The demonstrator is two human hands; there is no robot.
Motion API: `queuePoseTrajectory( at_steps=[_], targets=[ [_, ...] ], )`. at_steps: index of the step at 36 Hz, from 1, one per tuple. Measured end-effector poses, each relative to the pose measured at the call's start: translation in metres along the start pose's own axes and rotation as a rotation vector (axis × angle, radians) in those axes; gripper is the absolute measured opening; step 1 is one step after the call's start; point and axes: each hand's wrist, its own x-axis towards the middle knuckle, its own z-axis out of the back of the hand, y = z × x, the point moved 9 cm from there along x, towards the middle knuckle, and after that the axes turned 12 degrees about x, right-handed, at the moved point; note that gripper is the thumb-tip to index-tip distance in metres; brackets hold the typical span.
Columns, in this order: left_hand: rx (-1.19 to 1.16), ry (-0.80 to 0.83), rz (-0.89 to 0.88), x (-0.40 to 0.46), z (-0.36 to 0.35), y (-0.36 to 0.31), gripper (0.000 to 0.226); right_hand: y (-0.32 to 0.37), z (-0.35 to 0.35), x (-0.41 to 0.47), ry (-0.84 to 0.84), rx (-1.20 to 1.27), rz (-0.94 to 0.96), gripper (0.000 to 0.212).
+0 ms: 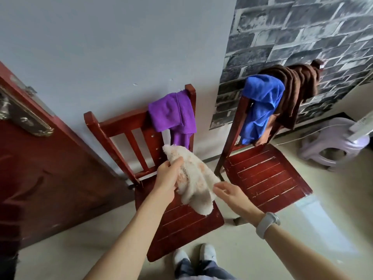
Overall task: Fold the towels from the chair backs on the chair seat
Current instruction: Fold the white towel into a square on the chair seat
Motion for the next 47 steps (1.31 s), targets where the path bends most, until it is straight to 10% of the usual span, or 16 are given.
queuePoseTrajectory(
  at_steps=[5, 10, 17, 26, 40, 43, 47],
  targets=[
    [-0.158, 0.141, 0.033, -0.011, -0.023, -0.015, 0.007, -0.035, -0.025, 0.008, 0.136, 0.075, -0.18, 0.054],
    [-0.071, 0.227, -0.079, -0.02, -0.021, -0.025, 0.013, -0.008, -0.015, 0.026, -0.046, 0.069, -0.009, 0.02],
    [0.714, -0.426, -0.318, -0.028, 0.058, -0.042, 0.018, 0.007, 0.039, 0.037, -0.377, 0.157, 0.089, 0.019],
    [0.72, -0.508, -0.469, -0.041, 0.072, -0.037, 0.017, 0.036, 0.067, 0.039, -0.46, 0.128, 0.241, 0.023],
    [0.82, -0.052, -0.585, -0.043, -0.004, -0.028, 0.053, 0.136, -0.017, 0.005, 0.506, 0.125, 0.425, 0.025],
    [0.785, -0.173, -0.609, -0.042, -0.005, -0.038, 0.012, 0.143, 0.0, 0.012, 0.307, 0.137, 0.474, 0.019],
    [0.715, -0.199, -0.57, -0.038, -0.004, -0.044, 0.036, 0.115, 0.048, 0.018, -0.247, 0.084, 0.411, 0.021]
  ],
)
